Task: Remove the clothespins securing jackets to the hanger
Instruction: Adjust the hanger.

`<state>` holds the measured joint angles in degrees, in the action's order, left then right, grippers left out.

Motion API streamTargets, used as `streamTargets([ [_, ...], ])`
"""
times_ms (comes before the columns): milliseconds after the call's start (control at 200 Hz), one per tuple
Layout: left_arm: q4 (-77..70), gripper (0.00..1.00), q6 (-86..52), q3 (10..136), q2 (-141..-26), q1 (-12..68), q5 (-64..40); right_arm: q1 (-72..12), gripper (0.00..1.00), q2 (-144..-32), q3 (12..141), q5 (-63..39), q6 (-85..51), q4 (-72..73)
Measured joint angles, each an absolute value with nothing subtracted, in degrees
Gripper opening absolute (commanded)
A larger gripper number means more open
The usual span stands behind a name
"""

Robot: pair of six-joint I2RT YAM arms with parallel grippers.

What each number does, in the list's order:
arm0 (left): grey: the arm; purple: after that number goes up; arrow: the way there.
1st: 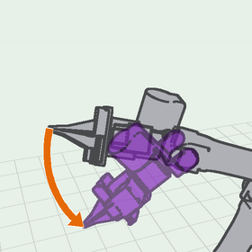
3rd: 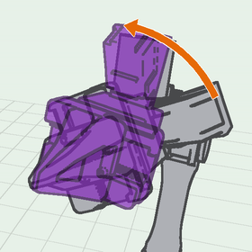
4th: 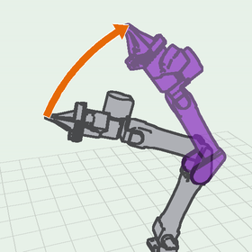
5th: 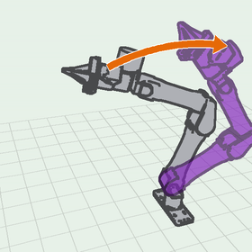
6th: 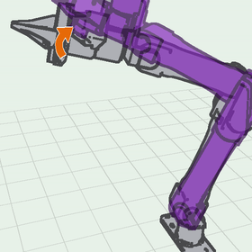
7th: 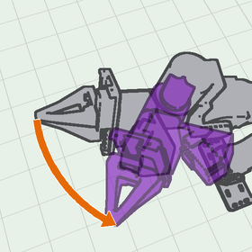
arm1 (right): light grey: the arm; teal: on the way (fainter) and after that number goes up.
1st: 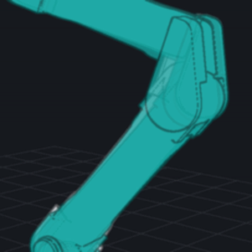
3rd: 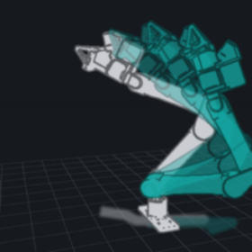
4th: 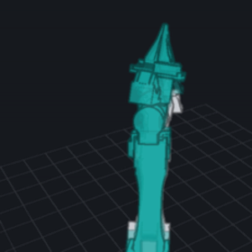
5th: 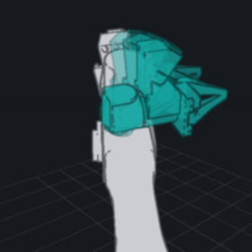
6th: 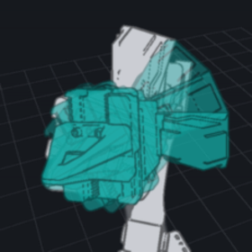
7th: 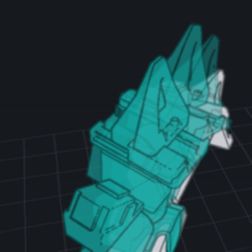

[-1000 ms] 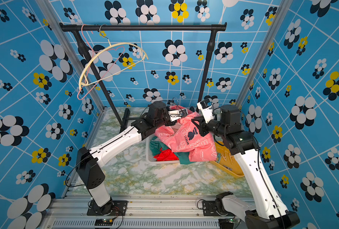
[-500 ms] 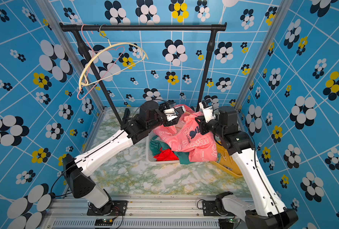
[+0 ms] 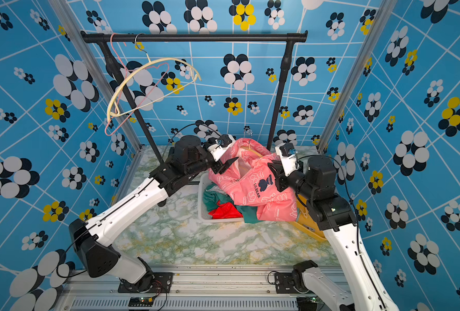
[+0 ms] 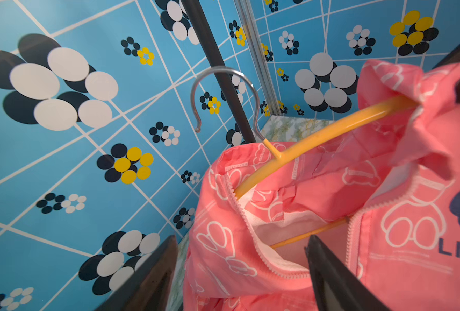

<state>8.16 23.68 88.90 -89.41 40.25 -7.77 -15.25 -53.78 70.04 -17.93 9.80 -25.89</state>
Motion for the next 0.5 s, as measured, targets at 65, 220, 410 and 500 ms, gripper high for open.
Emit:
streamTargets([
  [65, 6.85, 0.78, 23.79, 88.42, -91.55, 40.23, -7.79, -15.25, 0.0, -52.6, 69.17, -18.81, 9.93, -25.98],
  [220, 1.67, 0.77, 23.2, 88.01, -96.09, 39.03, -8.93, -15.25, 0.0, -50.7, 68.86, -20.08, 10.17, -26.02],
  [410, -7.68, 0.75, 20.47, 87.48, -98.48, 35.92, -11.07, -15.25, 0.0, -48.71, 68.82, -21.15, 10.13, -26.02],
  [500, -11.84, 0.66, 18.87, 87.48, -99.7, 35.22, -12.27, -15.25, 0.0, -48.38, 68.82, -21.32, 10.11, -25.98],
])
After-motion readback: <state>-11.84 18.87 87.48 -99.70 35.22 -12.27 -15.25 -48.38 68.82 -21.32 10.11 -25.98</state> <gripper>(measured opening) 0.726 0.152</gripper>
